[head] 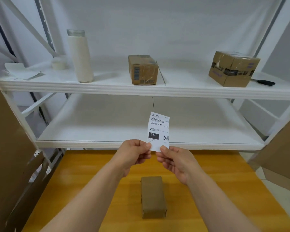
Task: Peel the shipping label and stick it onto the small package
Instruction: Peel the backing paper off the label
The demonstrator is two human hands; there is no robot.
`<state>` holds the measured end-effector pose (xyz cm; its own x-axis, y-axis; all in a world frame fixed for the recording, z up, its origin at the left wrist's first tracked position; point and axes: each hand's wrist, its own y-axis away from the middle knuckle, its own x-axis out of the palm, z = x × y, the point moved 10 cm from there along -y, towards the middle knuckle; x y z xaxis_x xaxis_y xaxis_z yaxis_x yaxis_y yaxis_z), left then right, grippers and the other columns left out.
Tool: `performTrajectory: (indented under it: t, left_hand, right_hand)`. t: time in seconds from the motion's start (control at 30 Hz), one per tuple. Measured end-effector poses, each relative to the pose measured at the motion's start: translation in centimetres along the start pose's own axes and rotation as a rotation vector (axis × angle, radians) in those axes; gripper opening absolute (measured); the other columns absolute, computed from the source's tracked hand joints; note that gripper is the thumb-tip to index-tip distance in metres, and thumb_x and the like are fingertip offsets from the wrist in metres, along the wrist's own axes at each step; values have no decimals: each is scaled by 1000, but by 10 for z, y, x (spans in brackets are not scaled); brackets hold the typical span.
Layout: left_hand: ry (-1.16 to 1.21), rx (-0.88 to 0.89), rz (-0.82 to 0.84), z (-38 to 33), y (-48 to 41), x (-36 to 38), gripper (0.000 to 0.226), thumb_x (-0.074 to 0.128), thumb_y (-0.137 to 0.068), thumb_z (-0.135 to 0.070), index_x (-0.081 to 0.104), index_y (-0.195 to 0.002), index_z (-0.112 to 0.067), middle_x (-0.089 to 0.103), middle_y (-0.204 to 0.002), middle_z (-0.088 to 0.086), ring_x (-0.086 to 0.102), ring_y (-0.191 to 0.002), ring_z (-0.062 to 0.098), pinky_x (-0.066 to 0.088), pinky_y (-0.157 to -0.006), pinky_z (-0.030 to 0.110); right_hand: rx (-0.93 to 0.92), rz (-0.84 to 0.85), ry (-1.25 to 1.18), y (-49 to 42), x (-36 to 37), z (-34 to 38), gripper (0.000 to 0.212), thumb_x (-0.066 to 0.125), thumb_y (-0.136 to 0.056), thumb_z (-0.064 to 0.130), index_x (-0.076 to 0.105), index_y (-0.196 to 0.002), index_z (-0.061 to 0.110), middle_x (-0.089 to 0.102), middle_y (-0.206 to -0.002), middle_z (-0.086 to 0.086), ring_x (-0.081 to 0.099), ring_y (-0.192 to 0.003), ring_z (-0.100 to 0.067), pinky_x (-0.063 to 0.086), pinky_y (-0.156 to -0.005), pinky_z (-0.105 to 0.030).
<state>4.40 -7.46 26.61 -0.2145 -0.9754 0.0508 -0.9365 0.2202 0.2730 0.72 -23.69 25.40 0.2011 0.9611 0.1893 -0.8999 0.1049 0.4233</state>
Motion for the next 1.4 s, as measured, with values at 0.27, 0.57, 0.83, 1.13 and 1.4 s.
performTrajectory:
  t: [0.27,0.57,0.83,1.13,1.4]
  left_hand:
    - [42,95,-61,-15,27,9,28,67,-94,-31,64,-75,-10,65,-61,-3,60,-68,17,50,-72,33]
    - [-9,153,-139,-32,38,-2,29,66,-95,-32,66,-75,-11,69,-63,-2,63,-74,18,53,-78,35]
    - [-72,201,-165,-43,49,16,24,66,-95,-31,72,-87,-10,74,-76,-1,67,-81,16,53,-81,34]
    - [-41,199,-190,-42,52,14,27,67,-95,-32,71,-79,-11,73,-74,6,63,-80,23,53,-80,39]
    - [-15,195,-181,-40,50,15,26,66,-95,-32,72,-81,-11,76,-81,10,66,-82,20,55,-83,37]
  right_hand:
    - [11,15,54,14,-19,9,25,72,-87,36,66,-83,12,68,-62,0,61,-55,-13,47,-53,-24]
    - [-333,-209,315,35,-32,59,12,63,-96,24,70,-89,17,74,-84,3,63,-77,-13,50,-70,-26]
    - [-653,-84,813,64,28,94,13,66,-92,29,71,-103,31,70,-99,17,61,-94,0,45,-74,-16]
    - [-667,-60,919,72,35,93,15,67,-90,34,72,-104,33,67,-105,17,56,-100,-1,47,-86,-24]
    - [-665,-67,914,70,37,96,12,69,-88,32,75,-98,30,70,-96,14,61,-93,-4,53,-85,-32]
